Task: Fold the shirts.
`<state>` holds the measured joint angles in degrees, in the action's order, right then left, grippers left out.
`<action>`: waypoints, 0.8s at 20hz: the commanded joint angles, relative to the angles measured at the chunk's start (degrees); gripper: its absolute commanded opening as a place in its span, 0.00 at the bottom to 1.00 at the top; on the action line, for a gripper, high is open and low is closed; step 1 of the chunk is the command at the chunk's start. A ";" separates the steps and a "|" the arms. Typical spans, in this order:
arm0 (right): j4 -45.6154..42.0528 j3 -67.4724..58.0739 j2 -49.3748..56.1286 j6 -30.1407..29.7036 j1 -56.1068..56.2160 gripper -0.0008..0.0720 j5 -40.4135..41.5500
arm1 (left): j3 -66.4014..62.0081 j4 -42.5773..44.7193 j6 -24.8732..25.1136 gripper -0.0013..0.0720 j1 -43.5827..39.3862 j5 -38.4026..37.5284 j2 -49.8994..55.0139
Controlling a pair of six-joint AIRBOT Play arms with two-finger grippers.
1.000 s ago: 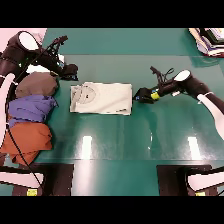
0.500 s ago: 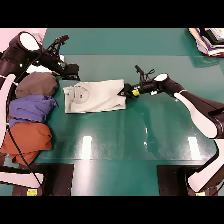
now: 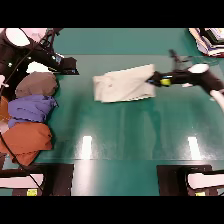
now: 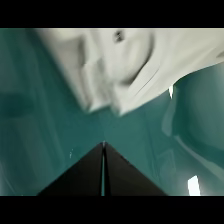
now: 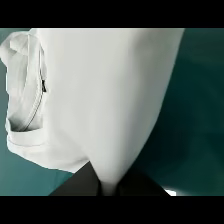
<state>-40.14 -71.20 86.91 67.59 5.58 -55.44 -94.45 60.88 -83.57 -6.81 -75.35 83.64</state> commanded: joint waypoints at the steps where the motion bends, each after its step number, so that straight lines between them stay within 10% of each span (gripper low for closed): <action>1: -6.82 8.39 -11.85 0.87 -16.06 0.03 0.42 | -0.07 -0.70 -0.04 0.05 0.00 0.85 -2.54; 9: -8.04 25.20 -29.88 2.49 -58.42 0.03 4.96 | 0.00 -2.49 -0.42 0.05 -3.76 4.72 -2.51; 14: -12.28 27.47 -29.51 2.47 -65.05 0.03 2.21 | 0.00 -2.12 0.07 0.05 -8.13 8.26 -2.51; 15: -14.43 26.38 -28.37 2.47 -64.76 0.13 0.52 | 0.00 -1.99 0.04 0.05 -8.35 8.28 -2.51; 16: -17.38 24.79 -27.02 2.47 -64.65 0.48 -1.20 | 0.00 -1.88 0.02 0.05 -8.33 8.20 -2.51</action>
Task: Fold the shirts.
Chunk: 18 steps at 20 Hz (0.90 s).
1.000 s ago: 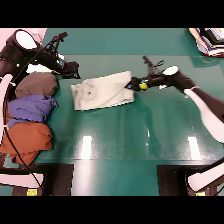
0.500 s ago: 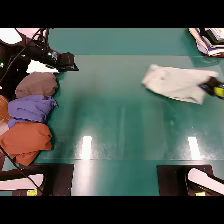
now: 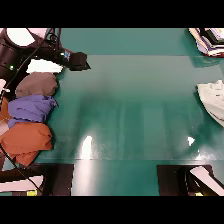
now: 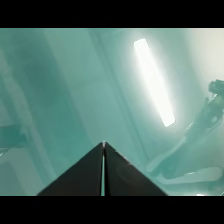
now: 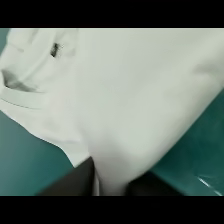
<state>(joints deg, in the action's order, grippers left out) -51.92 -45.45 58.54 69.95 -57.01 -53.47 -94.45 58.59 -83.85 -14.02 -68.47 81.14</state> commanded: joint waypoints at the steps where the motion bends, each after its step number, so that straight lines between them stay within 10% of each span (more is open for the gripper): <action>1: -8.94 -3.32 2.97 0.11 -2.10 0.69 -5.97 | 0.00 1.09 0.33 0.05 -1.11 1.25 -0.02; 4: -17.27 -11.67 6.78 1.40 -3.91 0.69 -15.04 | 0.00 2.60 0.33 0.05 -1.11 -0.46 -0.02; 9: -6.73 -17.66 6.23 4.59 -0.39 0.66 -15.91 | 0.00 2.69 0.31 0.05 -1.11 -0.37 -0.02; 18: -0.63 -17.66 -1.01 4.48 42.42 0.60 -16.65 | 0.00 2.47 0.26 0.05 -1.11 -0.09 -0.02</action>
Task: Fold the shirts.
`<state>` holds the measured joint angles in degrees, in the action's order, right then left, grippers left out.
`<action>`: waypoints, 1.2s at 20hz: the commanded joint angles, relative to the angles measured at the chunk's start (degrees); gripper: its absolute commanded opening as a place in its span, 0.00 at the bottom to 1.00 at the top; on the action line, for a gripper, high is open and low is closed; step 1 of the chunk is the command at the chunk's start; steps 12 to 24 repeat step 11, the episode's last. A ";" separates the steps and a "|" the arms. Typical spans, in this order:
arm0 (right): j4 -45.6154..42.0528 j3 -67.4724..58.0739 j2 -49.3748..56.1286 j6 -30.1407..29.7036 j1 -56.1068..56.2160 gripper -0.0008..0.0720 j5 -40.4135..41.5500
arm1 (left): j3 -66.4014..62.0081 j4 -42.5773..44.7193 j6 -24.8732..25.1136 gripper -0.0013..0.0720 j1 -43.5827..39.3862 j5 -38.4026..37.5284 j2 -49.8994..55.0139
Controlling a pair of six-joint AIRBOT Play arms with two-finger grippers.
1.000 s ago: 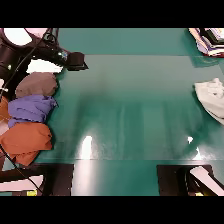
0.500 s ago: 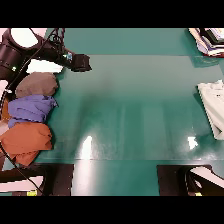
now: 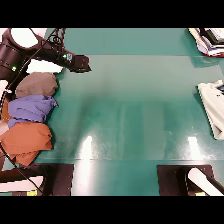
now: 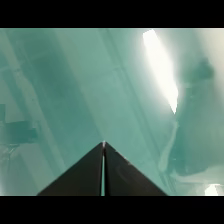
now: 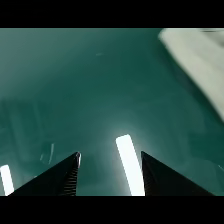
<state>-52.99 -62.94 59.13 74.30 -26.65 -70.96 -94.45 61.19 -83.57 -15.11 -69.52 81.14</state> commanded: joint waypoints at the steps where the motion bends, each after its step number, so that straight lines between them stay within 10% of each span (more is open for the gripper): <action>1: 0.39 -0.17 -1.68 0.13 16.04 0.60 0.96 | 0.00 -0.15 -0.02 0.05 -0.02 1.75 -0.02; 3: 0.37 -0.17 -1.68 0.09 22.08 0.54 0.96 | 0.00 -0.17 -0.02 0.05 -0.02 2.97 -0.02; 5: 0.39 -0.17 -1.68 -1.86 26.45 0.03 0.90 | 0.00 -0.15 -0.02 0.05 -0.02 3.54 -0.02; 24: 0.46 -0.17 -1.70 -1.95 31.23 0.03 0.52 | 0.00 -0.15 -0.02 0.05 -0.02 4.42 -0.02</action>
